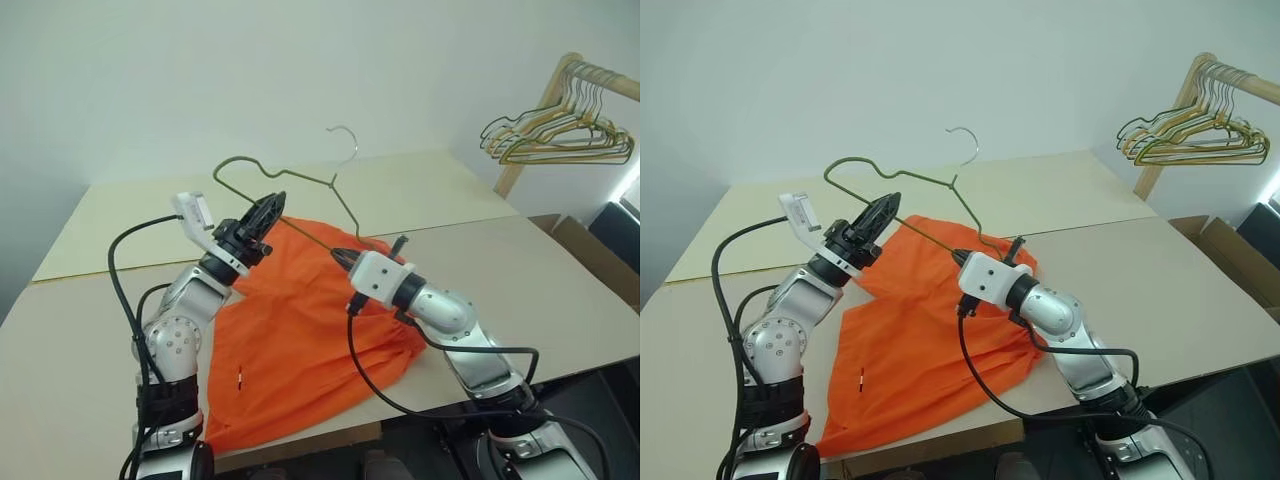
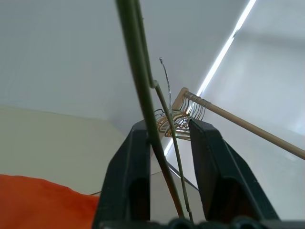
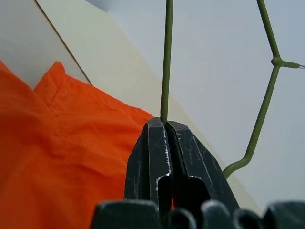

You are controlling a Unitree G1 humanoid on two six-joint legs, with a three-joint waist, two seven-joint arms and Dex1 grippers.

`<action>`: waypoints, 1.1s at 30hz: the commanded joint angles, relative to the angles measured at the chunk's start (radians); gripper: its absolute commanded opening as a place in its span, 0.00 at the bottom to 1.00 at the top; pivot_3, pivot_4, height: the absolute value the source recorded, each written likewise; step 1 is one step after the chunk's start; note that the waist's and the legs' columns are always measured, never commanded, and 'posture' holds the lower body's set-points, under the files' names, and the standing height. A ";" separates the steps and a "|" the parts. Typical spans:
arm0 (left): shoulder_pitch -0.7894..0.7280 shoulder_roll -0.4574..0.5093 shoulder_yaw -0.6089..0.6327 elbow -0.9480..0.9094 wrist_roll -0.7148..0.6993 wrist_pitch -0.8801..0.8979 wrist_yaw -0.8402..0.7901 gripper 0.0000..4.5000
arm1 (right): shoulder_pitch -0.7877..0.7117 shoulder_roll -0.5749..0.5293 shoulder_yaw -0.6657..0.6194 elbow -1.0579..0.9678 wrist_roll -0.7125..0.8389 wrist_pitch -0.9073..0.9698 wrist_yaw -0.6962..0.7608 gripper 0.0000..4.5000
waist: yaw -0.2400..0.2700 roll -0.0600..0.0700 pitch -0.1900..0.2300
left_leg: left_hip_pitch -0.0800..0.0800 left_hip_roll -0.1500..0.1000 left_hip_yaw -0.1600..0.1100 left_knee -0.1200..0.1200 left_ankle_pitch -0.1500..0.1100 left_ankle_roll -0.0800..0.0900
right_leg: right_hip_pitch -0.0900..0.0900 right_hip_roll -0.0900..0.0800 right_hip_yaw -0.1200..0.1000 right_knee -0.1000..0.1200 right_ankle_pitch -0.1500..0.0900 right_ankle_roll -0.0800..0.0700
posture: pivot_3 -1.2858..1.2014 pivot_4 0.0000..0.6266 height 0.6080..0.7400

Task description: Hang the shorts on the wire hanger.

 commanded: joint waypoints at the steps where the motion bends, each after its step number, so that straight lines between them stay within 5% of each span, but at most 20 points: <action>1: -0.018 -0.008 0.016 -0.021 -0.034 -0.016 0.009 0.03 | -0.010 0.018 -0.009 -0.030 -0.017 -0.030 -0.020 0.00 | 0.000 0.000 0.000 | 0.000 0.000 0.000 0.000 0.000 0.000 | 0.000 0.000 0.000 0.000 0.000 0.000 | 0.49 0.00 1.00; 5: -0.020 -0.005 0.018 -0.021 -0.050 -0.019 0.015 0.01 | -0.010 0.019 0.005 -0.031 -0.046 -0.044 -0.017 0.00 | 0.000 0.000 0.000 | 0.000 0.000 0.000 0.000 0.000 0.000 | 0.000 0.000 0.000 0.000 0.000 0.000 | 0.49 0.00 1.00; 10: -0.007 0.012 -0.008 -0.049 -0.012 -0.053 -0.028 0.00 | -0.018 -0.005 0.029 -0.006 -0.117 -0.112 -0.028 0.33 | -0.001 0.000 0.000 | 0.000 0.000 0.000 0.000 0.000 0.000 | 0.000 0.000 0.000 0.000 0.000 0.000 | 0.49 0.00 1.00; 15: -0.021 0.033 0.018 -0.026 -0.009 -0.103 -0.077 0.00 | -0.010 0.005 -0.029 -0.032 -0.018 -0.082 0.024 0.72 | -0.001 0.000 0.000 | 0.000 0.000 0.000 0.000 0.000 0.000 | 0.000 0.000 0.000 0.000 0.000 0.000 | 0.49 0.00 1.00; 20: -0.030 0.147 0.066 -0.010 -0.078 -0.087 -0.236 0.00 | -0.013 -0.049 -0.198 -0.134 0.371 0.168 0.227 0.72 | -0.001 -0.001 0.000 | 0.000 0.000 0.000 0.000 0.000 0.000 | 0.000 0.000 0.000 -0.001 0.000 0.000 | 0.49 0.00 1.00; 24: -0.035 0.306 0.099 0.016 -0.172 -0.032 -0.496 0.00 | -0.113 -0.234 -0.358 -0.072 0.783 0.553 0.497 0.72 | 0.000 -0.001 0.002 | 0.000 0.000 0.000 0.000 -0.002 0.004 | 0.001 0.000 -0.001 -0.002 0.000 0.000 | 0.49 0.00 1.00; 29: -0.084 0.380 0.118 0.084 -0.240 -0.009 -0.667 0.00 | -0.234 -0.371 -0.310 0.100 0.902 0.746 0.725 0.72 | -0.001 -0.001 0.002 | 0.001 0.002 -0.001 0.000 -0.005 0.009 | 0.003 0.001 -0.003 -0.002 0.000 -0.001 | 0.49 0.00 1.00; 33: -0.120 0.371 0.126 0.125 -0.261 -0.020 -0.729 0.00 | -0.305 -0.380 -0.251 0.225 0.931 0.795 0.891 0.72 | -0.001 -0.002 0.002 | 0.002 0.002 0.000 0.000 -0.006 0.011 | 0.003 0.000 -0.002 -0.002 0.000 0.000 | 0.49 0.00 1.00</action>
